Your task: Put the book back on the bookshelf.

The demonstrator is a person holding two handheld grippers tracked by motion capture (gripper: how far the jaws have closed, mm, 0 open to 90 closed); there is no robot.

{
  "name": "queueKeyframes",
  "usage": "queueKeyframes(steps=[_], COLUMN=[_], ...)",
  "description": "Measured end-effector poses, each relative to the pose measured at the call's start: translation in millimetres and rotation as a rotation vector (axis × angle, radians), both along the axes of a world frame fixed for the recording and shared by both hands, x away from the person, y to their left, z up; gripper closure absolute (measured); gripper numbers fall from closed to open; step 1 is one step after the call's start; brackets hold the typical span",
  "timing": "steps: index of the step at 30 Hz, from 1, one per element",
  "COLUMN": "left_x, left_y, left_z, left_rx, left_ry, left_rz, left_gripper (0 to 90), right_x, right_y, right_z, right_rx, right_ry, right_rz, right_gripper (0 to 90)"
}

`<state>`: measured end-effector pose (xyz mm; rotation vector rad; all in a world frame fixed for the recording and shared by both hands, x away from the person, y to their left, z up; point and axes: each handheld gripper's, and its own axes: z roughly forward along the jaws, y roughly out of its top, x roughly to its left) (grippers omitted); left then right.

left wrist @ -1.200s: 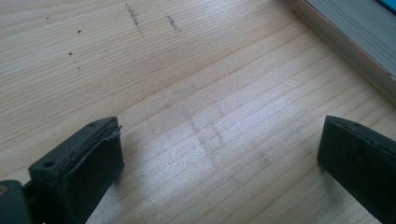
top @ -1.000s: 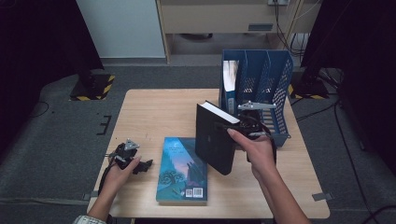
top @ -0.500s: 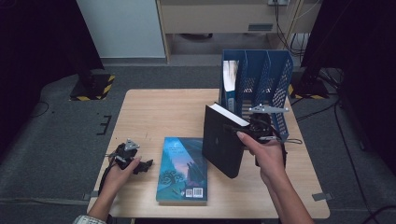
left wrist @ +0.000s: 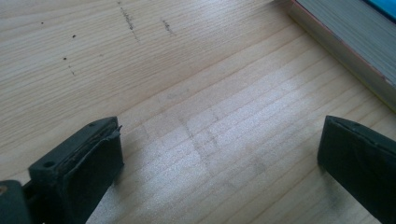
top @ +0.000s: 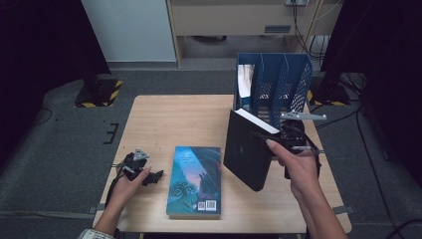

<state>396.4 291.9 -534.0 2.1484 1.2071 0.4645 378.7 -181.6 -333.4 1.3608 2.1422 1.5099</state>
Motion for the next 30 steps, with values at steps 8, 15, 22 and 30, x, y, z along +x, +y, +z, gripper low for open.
queueKeyframes(steps=[8, 15, 22, 30], left_x=[0.2, 0.1, 0.1, 0.1], left_y=[-0.1, -0.1, -0.1, -0.2], left_z=[0.0, -0.2, -0.4, -0.4], left_rx=[0.000, -0.001, -0.003, -0.003], left_ry=[0.000, -0.001, -0.005, -0.005], left_rz=[-0.001, 0.000, -0.001, 0.000], left_gripper=[0.0, 0.0, 0.0, 0.0], right_x=[-5.5, -5.3, -3.3, -5.6], right_y=[-20.3, -36.4, -50.4, -64.8], right_z=[12.6, 24.5, 27.2, 35.6], right_rx=[0.028, 0.029, 0.058, 0.068], right_ry=[0.006, -0.005, -0.012, -0.020], right_rz=[-0.038, -0.076, -0.108, -0.144], right_gripper=[53.0, 53.0, 53.0, 53.0])
